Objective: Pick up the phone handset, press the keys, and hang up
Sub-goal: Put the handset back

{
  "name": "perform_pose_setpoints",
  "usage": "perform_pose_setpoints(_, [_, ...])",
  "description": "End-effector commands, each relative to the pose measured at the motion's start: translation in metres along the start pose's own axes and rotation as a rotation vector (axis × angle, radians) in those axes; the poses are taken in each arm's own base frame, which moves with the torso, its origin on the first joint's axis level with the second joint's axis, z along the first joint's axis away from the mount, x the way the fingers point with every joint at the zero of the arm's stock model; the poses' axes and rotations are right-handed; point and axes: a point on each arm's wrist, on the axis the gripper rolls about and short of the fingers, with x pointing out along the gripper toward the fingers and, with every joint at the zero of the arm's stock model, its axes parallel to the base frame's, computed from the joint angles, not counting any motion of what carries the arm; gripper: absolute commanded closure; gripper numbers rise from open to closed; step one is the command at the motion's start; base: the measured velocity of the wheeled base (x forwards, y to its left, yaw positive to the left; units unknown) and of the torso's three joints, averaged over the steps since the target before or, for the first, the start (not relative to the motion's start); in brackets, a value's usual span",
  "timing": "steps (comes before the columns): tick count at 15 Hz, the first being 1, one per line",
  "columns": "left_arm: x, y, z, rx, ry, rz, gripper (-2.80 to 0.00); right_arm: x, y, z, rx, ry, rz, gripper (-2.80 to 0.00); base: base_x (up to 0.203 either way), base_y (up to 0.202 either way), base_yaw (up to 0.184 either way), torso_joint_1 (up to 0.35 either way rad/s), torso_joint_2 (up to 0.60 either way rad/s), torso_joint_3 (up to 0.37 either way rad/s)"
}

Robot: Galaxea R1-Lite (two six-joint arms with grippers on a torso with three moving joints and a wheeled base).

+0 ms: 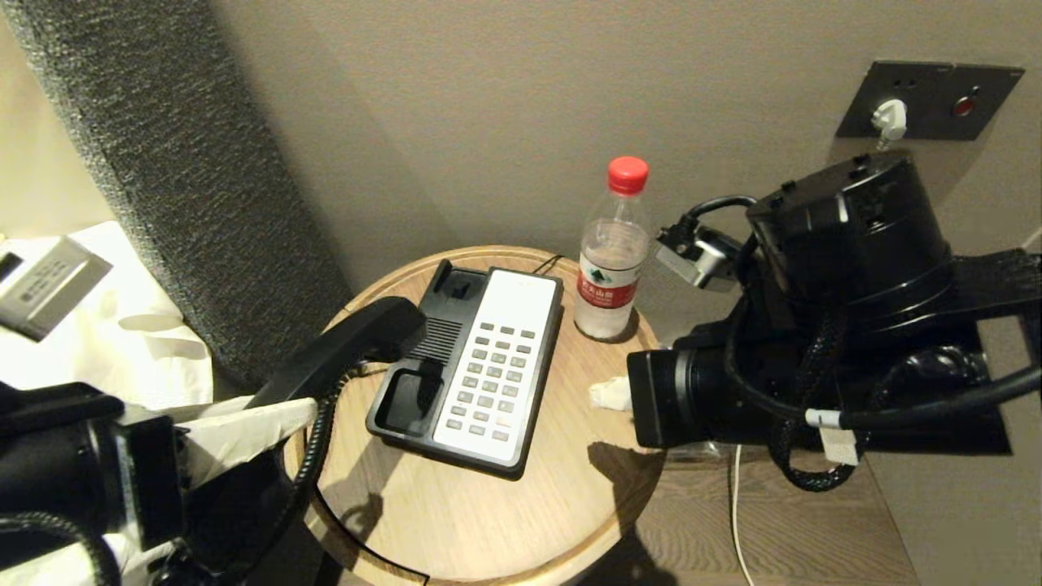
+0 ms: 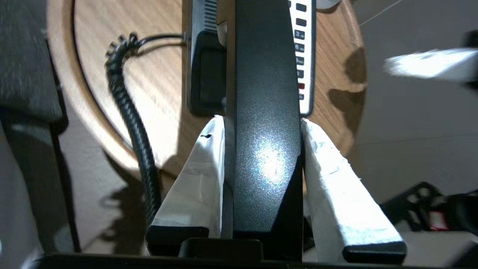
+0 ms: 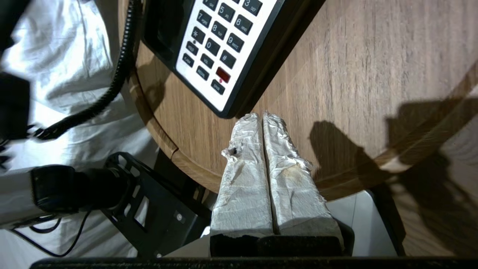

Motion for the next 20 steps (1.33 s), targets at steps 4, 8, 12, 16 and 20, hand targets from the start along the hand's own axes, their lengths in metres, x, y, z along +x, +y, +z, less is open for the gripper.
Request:
perform_pose_setpoints(4, [0.068, -0.001, 0.014, 0.082, -0.037, 0.08, 0.0, -0.021, 0.001, 0.004, 0.006, -0.046, 0.022, 0.0, 0.0, 0.0, 0.0, 0.0, 0.0, 0.0])
perform_pose_setpoints(8, [0.081, -0.002, 0.026, 0.085, -0.065, 0.098, 0.0, -0.028, -0.001, 0.002, 0.009, -0.056, 0.026, 0.0, 0.0, 0.0, 0.0, 0.0, 0.0, 0.0])
perform_pose_setpoints(12, [0.095, -0.001, 0.025, 0.083, -0.035, 0.108, 0.0, -0.035, -0.008, 0.001, 0.022, -0.068, 0.008, 0.0, 0.0, 0.0, 0.0, 0.0, 0.0, 0.0])
perform_pose_setpoints(16, [0.107, -0.003, 0.031, 0.084, -0.032, 0.109, 0.0, -0.044, -0.012, -0.002, 0.026, -0.078, 0.006, 0.0, 0.0, 0.0, 0.0, 0.0, 0.0, 0.0])
perform_pose_setpoints(20, [0.117, -0.003, 0.032, 0.083, -0.017, 0.113, 0.0, -0.048, -0.016, -0.003, 0.033, -0.085, -0.001, 0.0, 0.0, 0.0, 0.0, 0.0, 0.0, 0.0])
